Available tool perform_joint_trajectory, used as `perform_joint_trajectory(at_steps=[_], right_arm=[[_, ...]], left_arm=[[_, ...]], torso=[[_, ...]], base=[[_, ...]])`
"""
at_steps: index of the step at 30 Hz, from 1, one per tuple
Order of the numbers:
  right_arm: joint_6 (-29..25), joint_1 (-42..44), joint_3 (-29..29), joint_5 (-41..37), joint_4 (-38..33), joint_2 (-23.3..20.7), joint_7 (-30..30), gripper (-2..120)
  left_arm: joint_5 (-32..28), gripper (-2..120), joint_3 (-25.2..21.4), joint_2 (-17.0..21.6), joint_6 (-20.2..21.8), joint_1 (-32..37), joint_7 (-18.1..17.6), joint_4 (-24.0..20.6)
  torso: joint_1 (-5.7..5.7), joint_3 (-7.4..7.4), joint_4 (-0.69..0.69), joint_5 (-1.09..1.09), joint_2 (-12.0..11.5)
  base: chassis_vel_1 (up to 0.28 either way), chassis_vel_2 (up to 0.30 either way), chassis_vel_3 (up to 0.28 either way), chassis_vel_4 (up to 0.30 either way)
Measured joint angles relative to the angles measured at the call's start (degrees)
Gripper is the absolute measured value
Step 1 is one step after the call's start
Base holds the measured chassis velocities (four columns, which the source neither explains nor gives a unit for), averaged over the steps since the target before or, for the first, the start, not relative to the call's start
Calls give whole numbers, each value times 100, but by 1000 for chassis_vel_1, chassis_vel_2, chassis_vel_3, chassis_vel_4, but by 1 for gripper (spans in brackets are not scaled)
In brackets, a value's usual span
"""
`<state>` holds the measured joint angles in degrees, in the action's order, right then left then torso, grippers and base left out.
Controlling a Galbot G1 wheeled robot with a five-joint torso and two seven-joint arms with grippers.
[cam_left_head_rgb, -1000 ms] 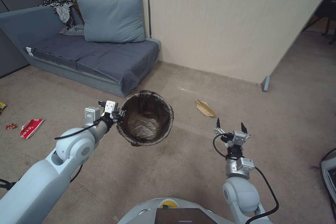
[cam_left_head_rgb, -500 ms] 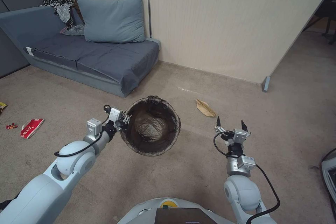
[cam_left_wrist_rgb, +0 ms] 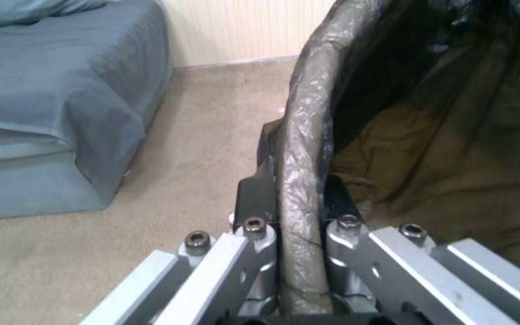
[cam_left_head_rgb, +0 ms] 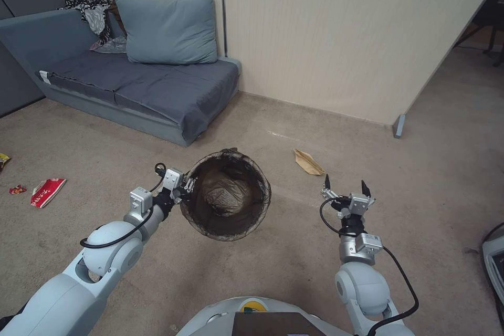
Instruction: Pick up the trash bin, then pick up the garbage from the floor and place it into the trash bin.
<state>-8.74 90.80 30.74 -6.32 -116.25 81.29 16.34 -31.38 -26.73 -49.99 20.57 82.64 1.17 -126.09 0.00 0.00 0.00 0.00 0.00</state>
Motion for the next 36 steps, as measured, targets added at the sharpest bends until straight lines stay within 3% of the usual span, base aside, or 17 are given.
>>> perform_joint_trajectory(at_steps=[24, 36], right_arm=[[-13, 44, 39, 89, -54, 26, 0, 100], [-9, 27, 35, 79, -81, 25, 0, 100]], left_arm=[[86, 4, -38, -194, -98, 99, 41, -56], [65, 4, -39, -200, -81, 60, 35, -63]], torso=[[0, 0, 0, 0, 0], [0, 1, 0, 1, 0]], base=[[0, 0, 0, 0], [-110, 122, 118, -114]])
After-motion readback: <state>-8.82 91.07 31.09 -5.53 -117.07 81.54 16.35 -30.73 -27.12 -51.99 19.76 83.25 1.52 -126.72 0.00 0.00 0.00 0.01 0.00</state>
